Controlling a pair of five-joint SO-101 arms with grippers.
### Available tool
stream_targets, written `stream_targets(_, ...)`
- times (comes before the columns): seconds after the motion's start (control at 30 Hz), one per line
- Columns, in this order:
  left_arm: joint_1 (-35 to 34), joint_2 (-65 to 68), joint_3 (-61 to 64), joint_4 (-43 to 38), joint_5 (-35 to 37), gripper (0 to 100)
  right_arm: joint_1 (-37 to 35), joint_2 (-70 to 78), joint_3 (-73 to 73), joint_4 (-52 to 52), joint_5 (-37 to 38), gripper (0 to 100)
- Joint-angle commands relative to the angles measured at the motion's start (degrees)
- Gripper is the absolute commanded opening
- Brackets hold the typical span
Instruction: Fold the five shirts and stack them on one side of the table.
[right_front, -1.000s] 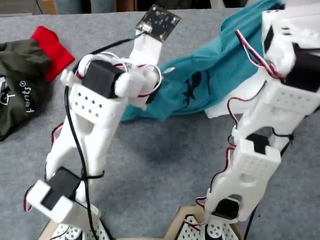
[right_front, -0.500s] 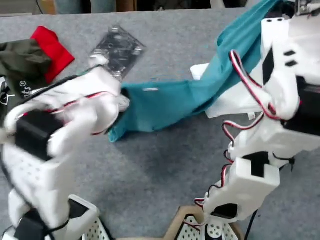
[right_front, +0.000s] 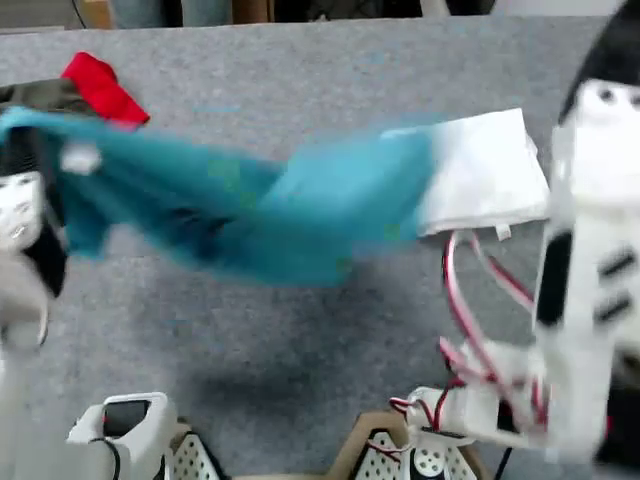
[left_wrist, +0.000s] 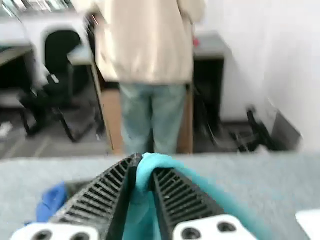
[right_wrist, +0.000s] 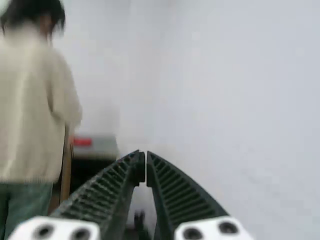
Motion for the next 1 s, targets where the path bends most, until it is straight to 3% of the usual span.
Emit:
stream_targets(0.0,-0.8,-1.8,-4.3,0.4,0.6,3,-0.5,-3.0,-0.6,-3.8,-0.6,1.4)
stream_targets(0.17,-1.1,-6.9,11.8,0.4,0.3,3,-1.6,-3.1,10.1,2.0,0.5,1.6)
stream_targets(0.3,-2.8,-9.1,31.0,-0.2,-2.4,3,-14.5,-3.1,29.3,9.1,9.5,1.7)
stream_targets(0.4,-9.6,-10.7,43.3,-8.0,-3.7,3,-26.5,-3.1,48.7,9.8,19.1,1.8)
stream_targets(0.53,-21.9,-14.1,56.1,-22.6,-3.4,3,-40.4,-2.4,75.4,4.5,25.3,4.4)
stream_targets(0.67,-31.3,-17.3,65.3,-35.1,-3.9,3,-50.5,-1.5,93.1,-6.1,25.8,10.3)
stream_targets(0.83,-43.6,-18.2,70.3,-47.4,-3.9,3,-59.3,1.8,99.5,-16.2,25.3,12.0)
stream_targets(0.97,-47.6,-18.1,76.0,-49.7,-9.5,3,-66.1,8.5,98.7,-20.5,22.8,12.0)
